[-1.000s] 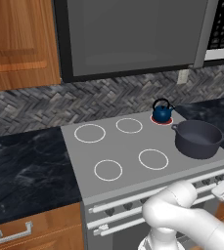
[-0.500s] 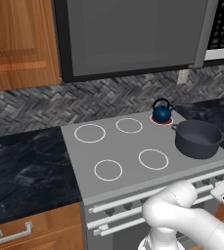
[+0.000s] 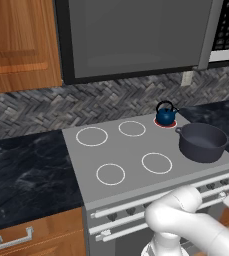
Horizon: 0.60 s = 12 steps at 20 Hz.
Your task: Pick the kettle from the cabinet and place it on a stove burner. Then pick the pot from the counter and place it on another stove burner. Finally, turn both burners on.
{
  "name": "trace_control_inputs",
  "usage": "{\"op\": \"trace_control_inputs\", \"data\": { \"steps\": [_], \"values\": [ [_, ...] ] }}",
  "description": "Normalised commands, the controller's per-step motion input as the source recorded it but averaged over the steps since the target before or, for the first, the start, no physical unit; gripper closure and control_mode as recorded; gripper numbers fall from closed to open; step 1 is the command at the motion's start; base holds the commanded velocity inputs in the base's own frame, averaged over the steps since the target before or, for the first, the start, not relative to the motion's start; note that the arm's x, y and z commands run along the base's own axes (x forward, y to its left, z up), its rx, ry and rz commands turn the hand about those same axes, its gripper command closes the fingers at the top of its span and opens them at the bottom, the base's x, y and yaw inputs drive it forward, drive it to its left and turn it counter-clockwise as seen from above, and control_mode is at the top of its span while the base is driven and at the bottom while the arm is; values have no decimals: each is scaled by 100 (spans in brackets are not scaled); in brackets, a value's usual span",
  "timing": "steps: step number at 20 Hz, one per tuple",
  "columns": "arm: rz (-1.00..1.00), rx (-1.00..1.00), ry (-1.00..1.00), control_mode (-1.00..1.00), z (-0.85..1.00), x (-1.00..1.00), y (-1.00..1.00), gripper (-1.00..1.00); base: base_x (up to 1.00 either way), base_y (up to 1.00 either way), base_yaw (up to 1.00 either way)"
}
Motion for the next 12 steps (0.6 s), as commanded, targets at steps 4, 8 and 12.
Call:
{"op": "trace_control_inputs", "data": {
  "steps": [4,8,12],
  "values": [
    [0,-5,-3,-100,11,-50,-9,-100,0,0,0],
    [0,-6,-3,-100,14,-50,-1,-100,0,0,0],
    [0,-8,-2,-100,20,-51,0,-100,0,0,0]
  ]
}}
